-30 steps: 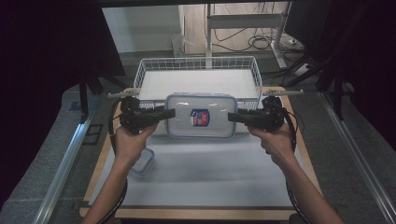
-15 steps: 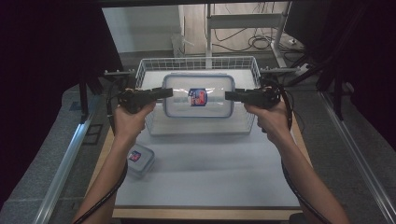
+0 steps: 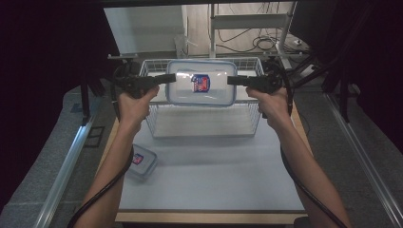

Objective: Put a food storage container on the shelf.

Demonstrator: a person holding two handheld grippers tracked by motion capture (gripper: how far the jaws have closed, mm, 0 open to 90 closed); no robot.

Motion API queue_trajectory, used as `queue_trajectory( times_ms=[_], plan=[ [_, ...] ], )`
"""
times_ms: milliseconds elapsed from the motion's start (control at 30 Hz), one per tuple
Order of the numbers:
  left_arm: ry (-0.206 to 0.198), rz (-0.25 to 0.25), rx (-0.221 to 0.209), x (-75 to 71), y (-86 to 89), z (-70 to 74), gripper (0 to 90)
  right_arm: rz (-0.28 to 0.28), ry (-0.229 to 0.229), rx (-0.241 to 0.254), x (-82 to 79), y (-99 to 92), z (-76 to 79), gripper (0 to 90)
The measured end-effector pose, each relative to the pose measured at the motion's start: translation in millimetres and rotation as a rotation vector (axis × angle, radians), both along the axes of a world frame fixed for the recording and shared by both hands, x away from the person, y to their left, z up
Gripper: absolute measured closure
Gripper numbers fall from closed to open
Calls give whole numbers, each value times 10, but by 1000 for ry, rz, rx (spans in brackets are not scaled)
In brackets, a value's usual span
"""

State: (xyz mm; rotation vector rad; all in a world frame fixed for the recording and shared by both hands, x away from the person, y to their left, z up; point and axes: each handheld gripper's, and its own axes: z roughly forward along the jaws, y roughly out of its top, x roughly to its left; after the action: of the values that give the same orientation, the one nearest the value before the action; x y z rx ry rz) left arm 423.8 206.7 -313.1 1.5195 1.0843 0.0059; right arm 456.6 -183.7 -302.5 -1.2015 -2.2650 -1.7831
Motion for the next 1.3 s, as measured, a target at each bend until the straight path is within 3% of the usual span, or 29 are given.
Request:
queue_trajectory(
  times_ms=[100, 333, 533, 933, 967, 1067, 1167, 1300],
  plan=[
    [20, -9, -3, 43, -8, -13, 489, -39, -6, 25, 60, -31, 65, 631],
    [48, 27, -88, 128, 61, -177, 490, -41, 15, 19, 147, 13, 32, 627],
    [66, 37, -100, 165, 82, -206, 489, -58, 26, 4, 213, 68, 33, 614],
    [133, 49, -136, 391, 106, -244, 479, -111, 78, 48, 462, 112, -8, 605],
    [131, 55, -134, 406, 99, -248, 475, -124, 69, 43, 480, 123, -12, 603],
    [79, 95, -49, 424, 56, -221, 500, -159, 28, -34, 505, 174, -22, 573],
    [20, 115, -14, 380, 24, -166, 450, -167, -35, -68, 457, 213, -24, 564],
    [-54, 129, 20, 260, 30, -97, 453, -164, -100, -118, 353, 205, -12, 584]
  ],
)
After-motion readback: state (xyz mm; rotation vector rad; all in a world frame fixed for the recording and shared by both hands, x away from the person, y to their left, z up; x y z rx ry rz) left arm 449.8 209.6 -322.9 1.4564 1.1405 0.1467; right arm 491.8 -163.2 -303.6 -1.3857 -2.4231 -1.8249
